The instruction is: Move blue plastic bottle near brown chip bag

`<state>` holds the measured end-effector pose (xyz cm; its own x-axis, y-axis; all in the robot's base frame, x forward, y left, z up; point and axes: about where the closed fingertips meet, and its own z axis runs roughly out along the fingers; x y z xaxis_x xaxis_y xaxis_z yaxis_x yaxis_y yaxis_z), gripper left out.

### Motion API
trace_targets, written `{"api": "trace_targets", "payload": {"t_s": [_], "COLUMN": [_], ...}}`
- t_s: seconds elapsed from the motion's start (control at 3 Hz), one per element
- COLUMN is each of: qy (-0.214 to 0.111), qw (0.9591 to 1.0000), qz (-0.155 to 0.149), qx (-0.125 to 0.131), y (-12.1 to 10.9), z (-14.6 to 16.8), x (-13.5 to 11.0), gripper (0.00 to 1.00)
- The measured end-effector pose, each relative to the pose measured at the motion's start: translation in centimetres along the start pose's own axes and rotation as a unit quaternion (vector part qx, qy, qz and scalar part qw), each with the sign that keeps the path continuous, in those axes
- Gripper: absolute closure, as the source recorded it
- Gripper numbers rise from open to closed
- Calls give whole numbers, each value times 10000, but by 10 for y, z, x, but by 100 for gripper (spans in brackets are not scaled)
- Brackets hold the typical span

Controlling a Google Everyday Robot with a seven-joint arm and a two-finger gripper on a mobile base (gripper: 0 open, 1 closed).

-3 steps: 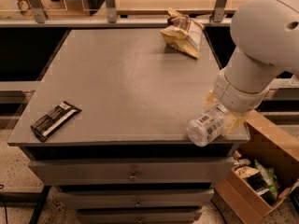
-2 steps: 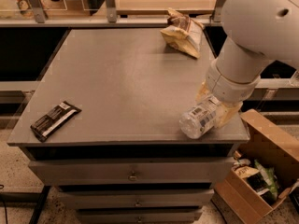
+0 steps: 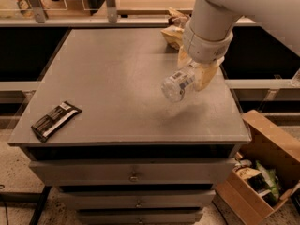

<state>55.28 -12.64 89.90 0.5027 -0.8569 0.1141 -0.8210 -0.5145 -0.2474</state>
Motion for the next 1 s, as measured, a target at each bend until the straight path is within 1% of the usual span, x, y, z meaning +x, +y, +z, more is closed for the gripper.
{"api": "trace_targets", "payload": {"t_s": [0.33,0.67,1.0], "qy": [154,244,-11], "qw": [9991,9947,9822], "qz": [289,963,1857], "qx": [259,283,300], "y": [-60,-100,-120], "z": [4,21,47], "x": [14,35,58], "gripper": [100,100,100]}}
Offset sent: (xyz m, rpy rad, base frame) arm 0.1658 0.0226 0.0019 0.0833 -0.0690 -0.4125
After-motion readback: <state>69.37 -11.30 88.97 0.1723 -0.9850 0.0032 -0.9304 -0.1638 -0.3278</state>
